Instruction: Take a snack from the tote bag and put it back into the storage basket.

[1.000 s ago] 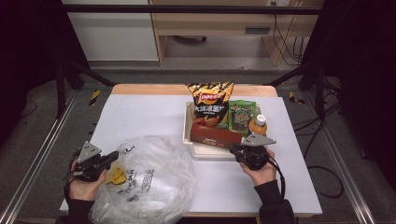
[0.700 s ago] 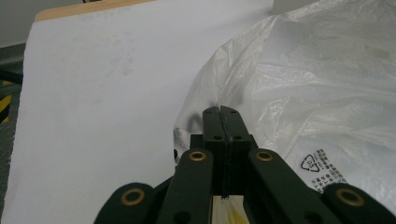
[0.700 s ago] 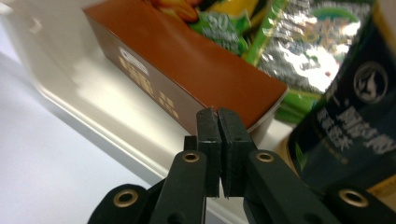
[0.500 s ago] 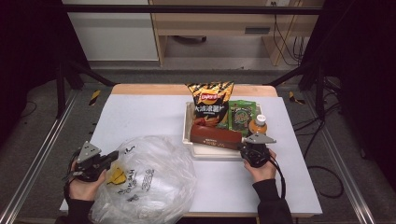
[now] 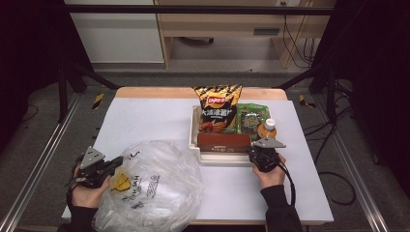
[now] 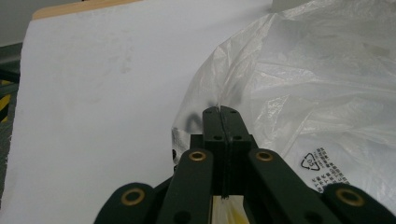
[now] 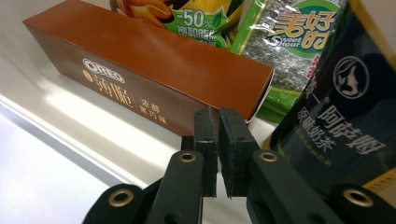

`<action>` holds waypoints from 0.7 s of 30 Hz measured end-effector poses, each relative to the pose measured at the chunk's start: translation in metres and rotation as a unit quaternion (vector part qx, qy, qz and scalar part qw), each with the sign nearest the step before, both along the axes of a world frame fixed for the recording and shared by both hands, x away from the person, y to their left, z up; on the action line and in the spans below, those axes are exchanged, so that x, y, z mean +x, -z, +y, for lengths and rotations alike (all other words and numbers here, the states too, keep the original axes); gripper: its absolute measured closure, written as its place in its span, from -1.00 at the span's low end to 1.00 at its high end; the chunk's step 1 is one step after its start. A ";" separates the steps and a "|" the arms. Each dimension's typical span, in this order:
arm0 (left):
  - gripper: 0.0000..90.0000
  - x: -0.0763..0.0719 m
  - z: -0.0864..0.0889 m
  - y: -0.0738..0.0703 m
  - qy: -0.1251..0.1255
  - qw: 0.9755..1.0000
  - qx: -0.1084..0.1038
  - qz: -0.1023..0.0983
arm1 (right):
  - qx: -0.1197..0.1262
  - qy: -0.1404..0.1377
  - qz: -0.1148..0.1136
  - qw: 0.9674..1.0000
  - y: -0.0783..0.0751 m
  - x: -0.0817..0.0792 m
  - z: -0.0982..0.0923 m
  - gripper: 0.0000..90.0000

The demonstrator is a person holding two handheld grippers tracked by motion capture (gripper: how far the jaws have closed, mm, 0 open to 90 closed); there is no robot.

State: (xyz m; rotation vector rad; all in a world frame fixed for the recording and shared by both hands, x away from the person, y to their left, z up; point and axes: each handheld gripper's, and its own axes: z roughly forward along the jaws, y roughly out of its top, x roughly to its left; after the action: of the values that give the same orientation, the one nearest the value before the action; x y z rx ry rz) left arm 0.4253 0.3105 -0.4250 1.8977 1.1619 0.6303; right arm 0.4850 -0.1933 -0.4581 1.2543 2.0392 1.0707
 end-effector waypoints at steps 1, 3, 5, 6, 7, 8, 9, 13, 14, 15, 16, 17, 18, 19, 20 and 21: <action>1.00 0.000 0.000 0.000 0.000 1.000 0.000 0.000 | -0.002 0.000 -0.001 1.000 0.000 0.000 0.000 0.91; 1.00 0.000 0.000 0.000 0.000 1.000 -0.001 -0.001 | -0.003 0.001 -0.002 1.000 0.000 0.001 0.000 0.90; 1.00 0.000 0.000 0.000 0.000 1.000 -0.001 -0.001 | -0.003 0.001 -0.003 1.000 0.000 0.001 -0.001 0.89; 1.00 0.000 0.000 0.000 0.000 1.000 -0.001 -0.001 | -0.004 0.000 -0.004 1.000 0.001 0.001 -0.001 0.89; 1.00 0.000 0.000 0.000 0.000 1.000 0.000 -0.001 | -0.003 0.001 -0.004 1.000 0.001 0.001 -0.001 0.89; 1.00 0.000 0.000 0.000 0.000 1.000 -0.001 -0.001 | -0.002 0.000 -0.004 1.000 0.001 0.001 -0.001 0.89; 1.00 0.000 0.000 0.000 -0.001 1.000 -0.002 -0.001 | -0.002 0.001 -0.004 1.000 0.001 0.001 -0.001 0.88; 1.00 0.000 0.001 0.000 0.000 1.000 -0.002 -0.002 | 0.000 0.001 -0.003 1.000 0.000 0.000 -0.001 0.84; 1.00 0.000 0.001 0.000 -0.001 1.000 -0.004 -0.002 | -0.001 0.001 -0.004 1.000 0.000 0.000 -0.001 0.83; 1.00 0.000 0.001 -0.001 -0.001 1.000 -0.003 -0.002 | 0.001 0.001 -0.005 1.000 0.000 -0.001 -0.001 0.81; 1.00 0.000 0.001 -0.001 -0.002 1.000 -0.003 -0.003 | 0.002 -0.002 -0.006 1.000 -0.002 -0.002 -0.001 0.80; 1.00 -0.001 0.001 -0.001 -0.001 1.000 -0.003 -0.004 | 0.005 -0.001 -0.008 1.000 -0.003 -0.003 -0.002 0.77; 1.00 -0.001 0.001 -0.002 0.000 1.000 -0.005 -0.007 | 0.008 -0.003 -0.013 1.000 -0.005 -0.004 -0.003 0.74; 0.99 -0.001 0.001 -0.002 -0.001 1.000 -0.004 -0.009 | 0.010 -0.002 -0.017 1.000 -0.007 -0.006 -0.004 0.70; 0.98 -0.002 0.001 -0.003 -0.001 1.000 -0.006 -0.009 | 0.014 -0.001 -0.020 1.000 -0.009 -0.008 -0.005 0.68; 0.96 -0.002 0.001 -0.003 -0.001 1.000 -0.006 -0.011 | 0.018 -0.003 -0.022 1.000 -0.010 -0.009 -0.005 0.66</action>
State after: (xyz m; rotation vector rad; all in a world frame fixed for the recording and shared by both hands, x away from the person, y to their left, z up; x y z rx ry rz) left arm 0.4234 0.3116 -0.4219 1.8756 1.1506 0.6421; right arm 0.4761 -0.1987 -0.4477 1.2322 2.0003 1.1339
